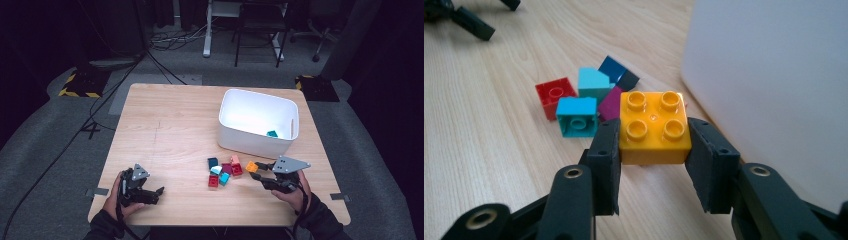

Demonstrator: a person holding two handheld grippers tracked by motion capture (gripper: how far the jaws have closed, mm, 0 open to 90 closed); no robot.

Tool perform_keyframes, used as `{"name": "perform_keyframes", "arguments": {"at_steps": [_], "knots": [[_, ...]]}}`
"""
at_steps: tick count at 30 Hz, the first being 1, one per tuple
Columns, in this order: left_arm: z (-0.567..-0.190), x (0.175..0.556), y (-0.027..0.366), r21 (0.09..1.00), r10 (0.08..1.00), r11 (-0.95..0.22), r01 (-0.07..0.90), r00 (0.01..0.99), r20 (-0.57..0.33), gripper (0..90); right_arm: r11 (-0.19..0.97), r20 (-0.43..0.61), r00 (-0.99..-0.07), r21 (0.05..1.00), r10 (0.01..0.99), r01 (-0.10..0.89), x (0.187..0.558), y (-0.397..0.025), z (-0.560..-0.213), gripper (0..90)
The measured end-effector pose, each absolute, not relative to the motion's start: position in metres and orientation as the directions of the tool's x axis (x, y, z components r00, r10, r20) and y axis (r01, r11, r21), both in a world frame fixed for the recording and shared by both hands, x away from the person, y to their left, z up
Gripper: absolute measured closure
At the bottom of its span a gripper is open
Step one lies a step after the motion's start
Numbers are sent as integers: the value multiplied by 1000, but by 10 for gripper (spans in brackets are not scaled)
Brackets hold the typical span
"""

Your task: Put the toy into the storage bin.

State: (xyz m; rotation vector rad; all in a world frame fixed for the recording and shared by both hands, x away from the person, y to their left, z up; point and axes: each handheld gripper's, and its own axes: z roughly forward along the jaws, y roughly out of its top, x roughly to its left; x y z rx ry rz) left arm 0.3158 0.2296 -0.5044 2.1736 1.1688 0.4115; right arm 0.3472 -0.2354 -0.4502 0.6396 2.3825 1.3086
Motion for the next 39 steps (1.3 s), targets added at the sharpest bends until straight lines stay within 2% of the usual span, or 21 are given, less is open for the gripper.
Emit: {"name": "perform_keyframes", "arguments": {"at_steps": [15, 31, 39], "knots": [[-504, 316, 230, 656, 830, -409, 635, 558, -22, 5, 415, -128, -769, 890, 627, 190, 351, -257, -389, 595], [-504, 316, 229, 657, 831, -407, 635, 556, -21, 4, 382, -141, -711, 905, 689, 190, 361, -267, -352, 595], [-504, 316, 229, 657, 831, -407, 635, 556, -21, 5, 342, -101, -702, 916, 704, 211, 372, -268, -344, 595]]}}
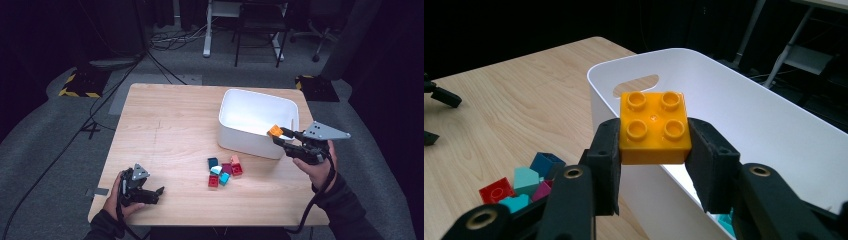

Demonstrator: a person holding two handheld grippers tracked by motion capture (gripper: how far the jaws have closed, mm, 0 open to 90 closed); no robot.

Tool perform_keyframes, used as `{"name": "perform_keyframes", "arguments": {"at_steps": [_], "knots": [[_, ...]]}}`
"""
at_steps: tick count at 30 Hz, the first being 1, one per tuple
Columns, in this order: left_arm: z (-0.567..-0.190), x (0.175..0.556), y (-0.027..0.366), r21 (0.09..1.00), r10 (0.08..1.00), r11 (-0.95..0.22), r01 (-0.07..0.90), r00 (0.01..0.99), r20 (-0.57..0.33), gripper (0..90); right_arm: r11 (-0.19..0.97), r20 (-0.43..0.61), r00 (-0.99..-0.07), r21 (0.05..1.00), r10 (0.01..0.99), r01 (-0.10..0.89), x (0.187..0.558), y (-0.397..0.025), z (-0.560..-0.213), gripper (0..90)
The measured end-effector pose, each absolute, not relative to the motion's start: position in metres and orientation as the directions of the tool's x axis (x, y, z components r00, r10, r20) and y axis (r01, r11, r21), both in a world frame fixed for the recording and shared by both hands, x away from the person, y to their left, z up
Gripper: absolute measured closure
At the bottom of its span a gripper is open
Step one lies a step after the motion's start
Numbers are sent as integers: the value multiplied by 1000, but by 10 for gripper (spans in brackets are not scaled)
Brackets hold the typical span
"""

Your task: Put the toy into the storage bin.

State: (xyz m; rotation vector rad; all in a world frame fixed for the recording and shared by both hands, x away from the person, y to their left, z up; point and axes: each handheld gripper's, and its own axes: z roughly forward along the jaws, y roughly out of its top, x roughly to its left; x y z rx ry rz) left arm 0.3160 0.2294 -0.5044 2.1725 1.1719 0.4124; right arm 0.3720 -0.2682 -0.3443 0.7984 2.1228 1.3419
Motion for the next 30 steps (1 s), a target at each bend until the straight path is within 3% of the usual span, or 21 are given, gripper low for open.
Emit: {"name": "perform_keyframes", "arguments": {"at_steps": [9, 30], "knots": [[-504, 316, 229, 657, 831, -407, 634, 556, -22, 5, 351, -119, -689, 914, 715, 206, 385, -266, -334, 595], [-504, 316, 229, 657, 831, -406, 635, 555, -23, 4, 415, -181, -613, 870, 769, 264, 427, -259, -347, 594]]}}
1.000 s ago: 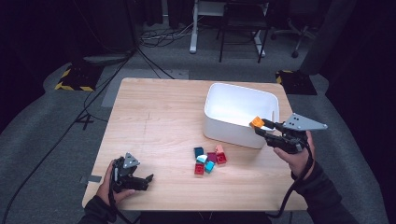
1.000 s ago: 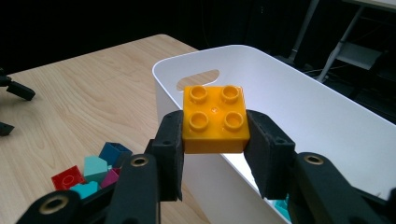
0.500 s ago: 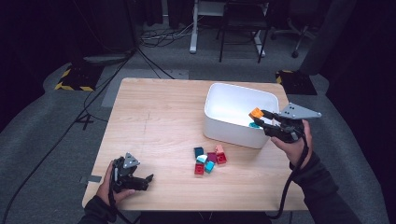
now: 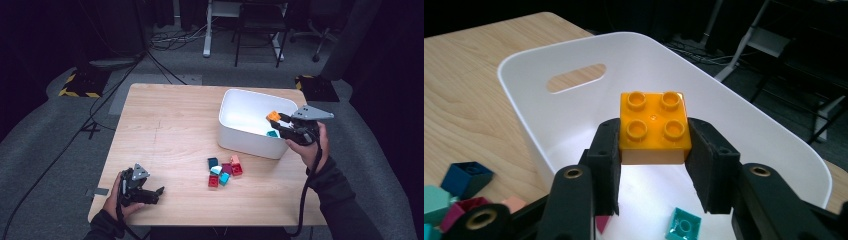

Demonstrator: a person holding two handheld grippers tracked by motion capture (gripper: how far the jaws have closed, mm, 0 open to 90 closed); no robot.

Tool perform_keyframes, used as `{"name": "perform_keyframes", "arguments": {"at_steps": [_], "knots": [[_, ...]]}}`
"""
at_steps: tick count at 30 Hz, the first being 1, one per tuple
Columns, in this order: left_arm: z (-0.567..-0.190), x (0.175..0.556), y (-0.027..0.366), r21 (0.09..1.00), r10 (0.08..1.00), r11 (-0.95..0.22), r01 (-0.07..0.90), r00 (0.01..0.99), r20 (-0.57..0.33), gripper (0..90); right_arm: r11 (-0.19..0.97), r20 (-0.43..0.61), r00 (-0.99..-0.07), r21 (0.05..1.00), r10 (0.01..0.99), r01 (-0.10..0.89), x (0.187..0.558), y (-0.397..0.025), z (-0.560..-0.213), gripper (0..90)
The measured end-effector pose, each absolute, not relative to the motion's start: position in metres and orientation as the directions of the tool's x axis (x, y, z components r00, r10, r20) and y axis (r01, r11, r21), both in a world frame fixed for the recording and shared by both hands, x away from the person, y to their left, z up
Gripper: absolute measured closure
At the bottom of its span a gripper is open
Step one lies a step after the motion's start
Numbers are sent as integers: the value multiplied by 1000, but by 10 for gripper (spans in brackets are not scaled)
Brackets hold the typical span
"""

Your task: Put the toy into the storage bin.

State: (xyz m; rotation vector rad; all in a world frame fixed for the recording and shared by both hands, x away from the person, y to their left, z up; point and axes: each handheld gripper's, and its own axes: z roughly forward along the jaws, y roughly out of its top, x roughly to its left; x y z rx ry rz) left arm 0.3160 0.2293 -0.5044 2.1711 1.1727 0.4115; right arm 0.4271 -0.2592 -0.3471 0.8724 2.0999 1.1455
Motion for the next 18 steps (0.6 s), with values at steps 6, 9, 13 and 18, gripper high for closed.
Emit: {"name": "perform_keyframes", "arguments": {"at_steps": [6, 9, 13, 18], "knots": [[-504, 316, 229, 657, 831, -406, 635, 556, -23, 4, 426, -185, -593, 855, 784, 296, 438, -257, -353, 594], [-504, 316, 229, 657, 831, -407, 635, 556, -22, 4, 431, -188, -585, 847, 789, 310, 443, -256, -356, 594], [-504, 316, 229, 657, 831, -407, 635, 556, -23, 5, 422, -176, -580, 848, 795, 321, 446, -256, -358, 593], [-504, 316, 229, 656, 831, -407, 635, 556, -23, 5, 410, -154, -589, 851, 793, 329, 449, -255, -361, 583]]}}
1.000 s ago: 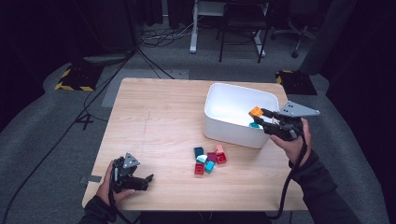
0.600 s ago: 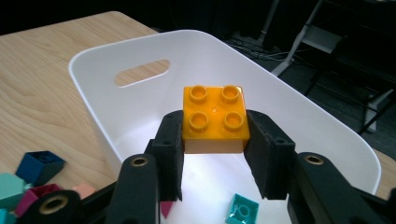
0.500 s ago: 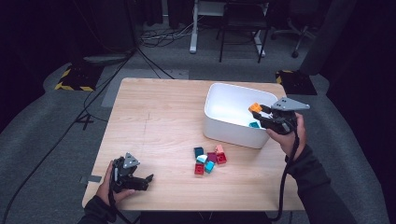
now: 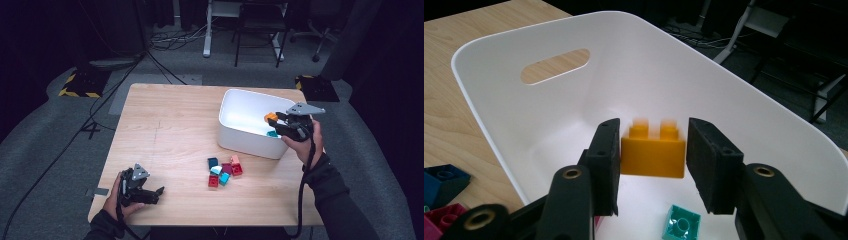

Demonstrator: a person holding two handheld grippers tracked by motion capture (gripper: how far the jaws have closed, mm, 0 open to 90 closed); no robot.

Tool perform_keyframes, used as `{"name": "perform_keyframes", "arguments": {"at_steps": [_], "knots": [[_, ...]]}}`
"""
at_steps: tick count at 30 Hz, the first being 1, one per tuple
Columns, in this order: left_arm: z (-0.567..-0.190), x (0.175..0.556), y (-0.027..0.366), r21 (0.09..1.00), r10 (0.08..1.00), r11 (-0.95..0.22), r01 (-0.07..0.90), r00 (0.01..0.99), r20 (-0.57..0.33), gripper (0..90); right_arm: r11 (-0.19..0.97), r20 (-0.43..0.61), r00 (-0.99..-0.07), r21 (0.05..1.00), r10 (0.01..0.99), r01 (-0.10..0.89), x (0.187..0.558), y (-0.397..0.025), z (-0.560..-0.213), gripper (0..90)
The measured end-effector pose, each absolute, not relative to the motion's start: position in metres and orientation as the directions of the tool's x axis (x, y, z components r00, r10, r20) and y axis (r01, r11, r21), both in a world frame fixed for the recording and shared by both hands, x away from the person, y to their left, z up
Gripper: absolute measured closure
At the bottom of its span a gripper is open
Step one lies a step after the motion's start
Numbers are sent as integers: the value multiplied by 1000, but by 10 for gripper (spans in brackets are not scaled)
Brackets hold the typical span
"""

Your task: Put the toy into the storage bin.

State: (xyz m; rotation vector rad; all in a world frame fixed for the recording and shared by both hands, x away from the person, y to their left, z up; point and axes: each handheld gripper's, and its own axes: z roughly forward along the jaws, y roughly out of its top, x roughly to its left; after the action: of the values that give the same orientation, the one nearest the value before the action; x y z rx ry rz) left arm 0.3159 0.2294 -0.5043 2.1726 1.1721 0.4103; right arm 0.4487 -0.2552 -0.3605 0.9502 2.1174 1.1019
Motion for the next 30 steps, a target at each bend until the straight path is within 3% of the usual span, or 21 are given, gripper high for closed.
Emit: {"name": "perform_keyframes", "arguments": {"at_steps": [14, 30], "knots": [[-504, 316, 229, 656, 831, -407, 635, 556, -23, 5, 407, -145, -634, 866, 759, 289, 433, -249, -356, 572], [-504, 316, 229, 656, 831, -407, 635, 556, -23, 5, 424, -155, -753, 888, 639, 177, 372, -245, -348, 537]]}}
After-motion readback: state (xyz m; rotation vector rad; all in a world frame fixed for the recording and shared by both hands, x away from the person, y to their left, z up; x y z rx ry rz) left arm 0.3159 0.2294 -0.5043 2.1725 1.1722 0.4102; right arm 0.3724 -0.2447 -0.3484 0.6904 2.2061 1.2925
